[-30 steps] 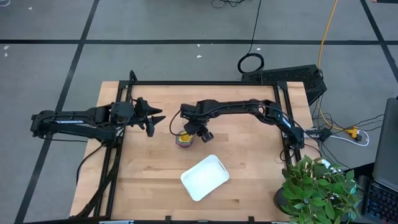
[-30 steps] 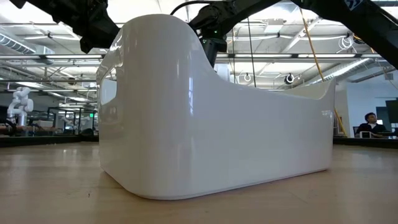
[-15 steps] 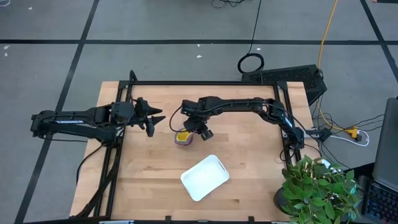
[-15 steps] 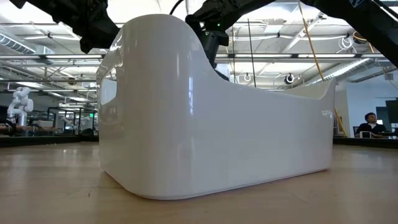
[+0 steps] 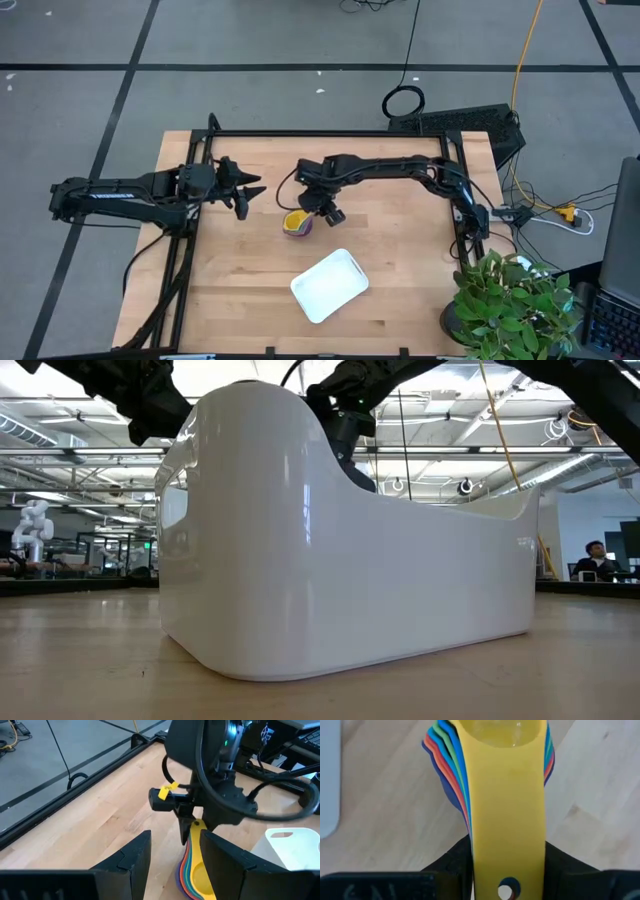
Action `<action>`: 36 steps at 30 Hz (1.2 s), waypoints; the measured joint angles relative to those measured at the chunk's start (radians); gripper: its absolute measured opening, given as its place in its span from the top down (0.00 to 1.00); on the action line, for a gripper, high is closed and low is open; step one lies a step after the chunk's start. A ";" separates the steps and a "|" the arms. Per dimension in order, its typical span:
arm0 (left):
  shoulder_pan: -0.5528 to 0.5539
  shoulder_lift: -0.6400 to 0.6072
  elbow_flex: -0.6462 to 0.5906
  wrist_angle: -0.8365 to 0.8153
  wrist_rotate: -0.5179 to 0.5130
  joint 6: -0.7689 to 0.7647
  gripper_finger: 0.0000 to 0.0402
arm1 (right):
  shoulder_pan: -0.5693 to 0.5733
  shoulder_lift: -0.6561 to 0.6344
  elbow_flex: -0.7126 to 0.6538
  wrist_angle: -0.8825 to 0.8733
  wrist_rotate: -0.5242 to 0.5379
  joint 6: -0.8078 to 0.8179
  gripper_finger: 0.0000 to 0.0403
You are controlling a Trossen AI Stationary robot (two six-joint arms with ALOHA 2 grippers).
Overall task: Nest measuring cups in basket
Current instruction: Put the nested measuring cups into the white bin
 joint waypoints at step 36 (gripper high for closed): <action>0.001 0.000 0.000 0.002 -0.007 0.001 0.58 | 0.057 -0.062 -0.123 -0.001 0.139 0.032 0.31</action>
